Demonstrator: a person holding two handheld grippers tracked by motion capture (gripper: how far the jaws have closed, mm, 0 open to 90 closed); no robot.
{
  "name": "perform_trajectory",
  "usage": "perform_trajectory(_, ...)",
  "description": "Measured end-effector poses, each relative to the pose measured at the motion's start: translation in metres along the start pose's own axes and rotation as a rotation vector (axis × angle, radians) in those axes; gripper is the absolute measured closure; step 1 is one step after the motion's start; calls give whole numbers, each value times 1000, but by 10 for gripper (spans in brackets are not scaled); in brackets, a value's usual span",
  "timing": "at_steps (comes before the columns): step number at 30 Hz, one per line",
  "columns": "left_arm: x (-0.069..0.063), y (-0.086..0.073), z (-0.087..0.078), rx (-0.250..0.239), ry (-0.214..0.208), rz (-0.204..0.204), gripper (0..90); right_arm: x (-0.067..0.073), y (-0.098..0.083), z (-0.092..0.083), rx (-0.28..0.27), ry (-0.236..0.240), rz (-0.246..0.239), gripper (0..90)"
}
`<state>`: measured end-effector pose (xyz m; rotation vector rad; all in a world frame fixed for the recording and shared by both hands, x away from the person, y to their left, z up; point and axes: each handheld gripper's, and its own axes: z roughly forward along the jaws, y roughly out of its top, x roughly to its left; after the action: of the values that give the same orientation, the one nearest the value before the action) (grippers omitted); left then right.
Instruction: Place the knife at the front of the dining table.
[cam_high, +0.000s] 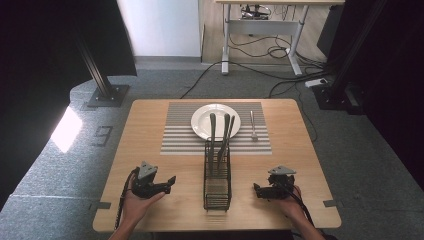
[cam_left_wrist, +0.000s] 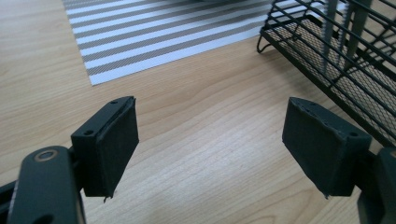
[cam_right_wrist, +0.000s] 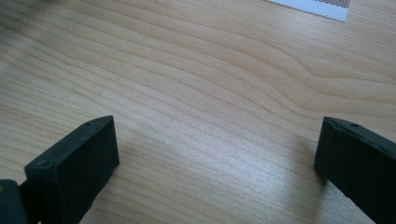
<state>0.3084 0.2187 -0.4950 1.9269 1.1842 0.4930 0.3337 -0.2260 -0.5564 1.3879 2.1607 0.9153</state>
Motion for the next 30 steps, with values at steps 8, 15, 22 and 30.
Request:
perform_trajectory(8,2,4,-3,-19,-43,-35,190,5,-1,-1,1,4,-5,0)
perform_trajectory(15,-3,15,-10,-48,-39,-8,215,5,-2,-2,0,8,-8,0)
perform_trajectory(22,-6,38,-12,-97,-44,-33,242,5,-2,-2,0,10,-12,0)
perform_trajectory(30,-12,60,-15,-150,-70,-38,258,6,-2,-2,0,9,-11,0)
